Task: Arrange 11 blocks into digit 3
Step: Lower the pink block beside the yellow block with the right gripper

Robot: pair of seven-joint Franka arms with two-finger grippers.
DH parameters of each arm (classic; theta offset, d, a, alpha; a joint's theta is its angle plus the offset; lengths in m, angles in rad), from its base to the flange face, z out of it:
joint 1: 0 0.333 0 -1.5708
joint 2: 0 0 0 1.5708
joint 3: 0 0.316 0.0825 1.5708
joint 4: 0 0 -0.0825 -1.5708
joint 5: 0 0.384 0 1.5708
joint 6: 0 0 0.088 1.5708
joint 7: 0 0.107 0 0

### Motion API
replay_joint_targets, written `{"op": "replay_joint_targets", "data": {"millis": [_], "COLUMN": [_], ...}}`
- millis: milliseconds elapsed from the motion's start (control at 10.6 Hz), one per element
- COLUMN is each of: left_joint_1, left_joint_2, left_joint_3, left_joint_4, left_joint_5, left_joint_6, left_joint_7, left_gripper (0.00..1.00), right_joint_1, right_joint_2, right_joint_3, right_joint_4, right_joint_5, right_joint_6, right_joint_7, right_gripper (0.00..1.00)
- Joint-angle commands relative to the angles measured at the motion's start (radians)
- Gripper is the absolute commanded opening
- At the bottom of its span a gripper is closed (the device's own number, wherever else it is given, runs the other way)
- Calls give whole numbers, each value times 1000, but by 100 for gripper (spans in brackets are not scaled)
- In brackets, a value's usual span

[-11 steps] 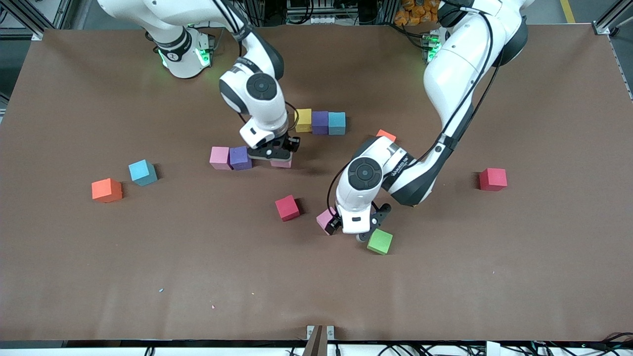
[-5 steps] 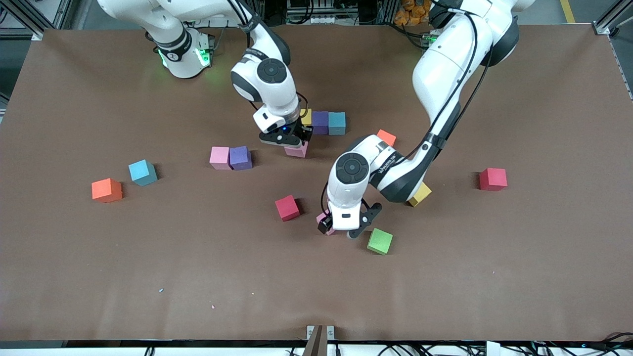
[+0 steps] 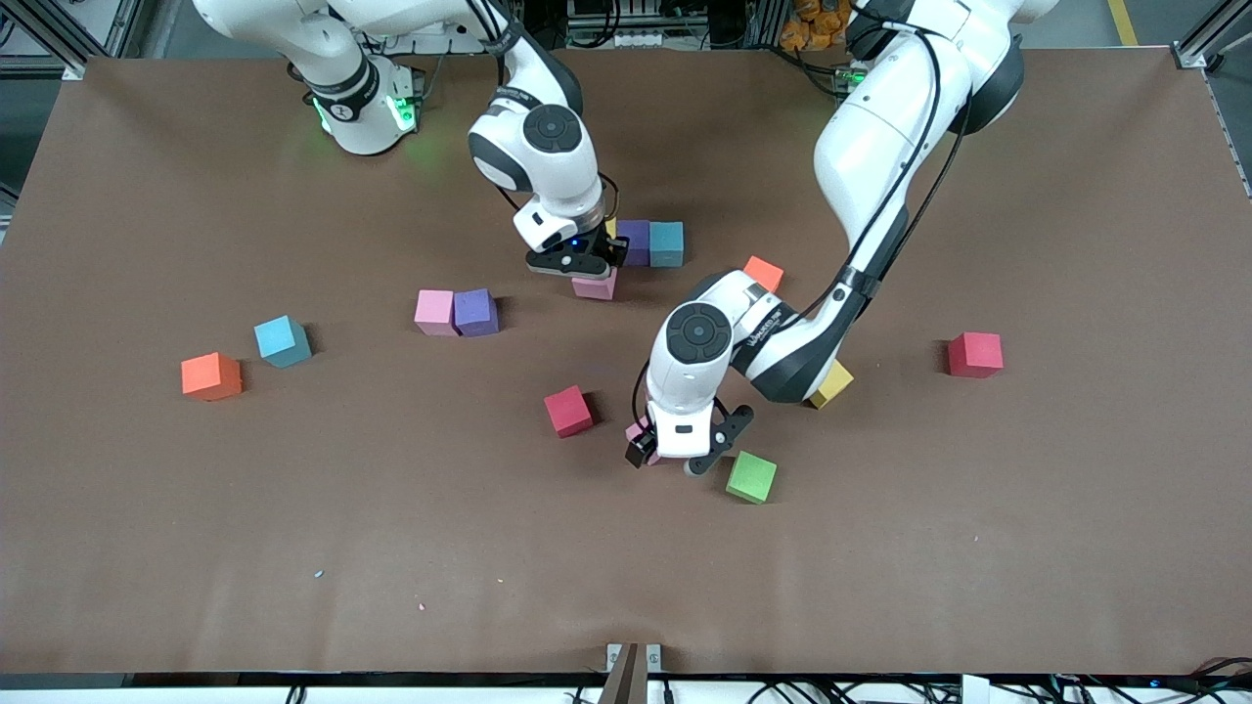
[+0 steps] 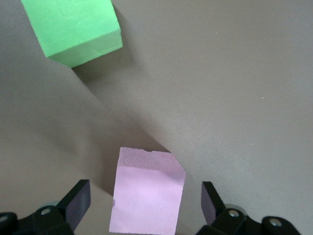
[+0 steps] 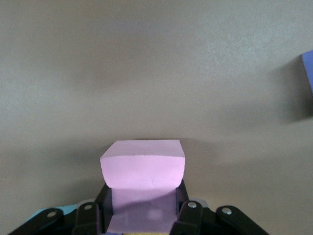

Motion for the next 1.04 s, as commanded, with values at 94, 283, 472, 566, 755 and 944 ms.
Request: {"op": "replay_joint_targets", "data": {"millis": [94, 283, 472, 566, 755, 944], "left_joint_1": [-17, -22, -20, -22, -22, -30], "left_joint_2": [29, 29, 26, 28, 28, 34], "left_joint_3": [9, 18, 20, 20, 20, 23], "left_joint_4": [31, 30, 25, 25, 25, 25], "left_joint_5": [16, 16, 16, 16, 16, 16], "left_joint_6": [41, 41, 32, 32, 35, 46], "left_joint_7": [-4, -2, -1, 4, 14, 14], "left_gripper": [100, 100, 100, 100, 100, 100], "right_joint_1": [12, 14, 19, 19, 19, 20], "right_joint_2": [11, 19, 31, 33, 36, 37], "right_joint_3": [0, 0, 0, 0, 0, 0], "right_joint_4": [-3, -3, -3, -3, -3, -3], "right_joint_5": [-43, -76, -144, -155, -157, -157], "right_joint_6": [12, 17, 34, 35, 34, 34], "right_joint_7": [23, 52, 119, 142, 144, 144], "right_gripper": [6, 6, 6, 6, 6, 6]}}
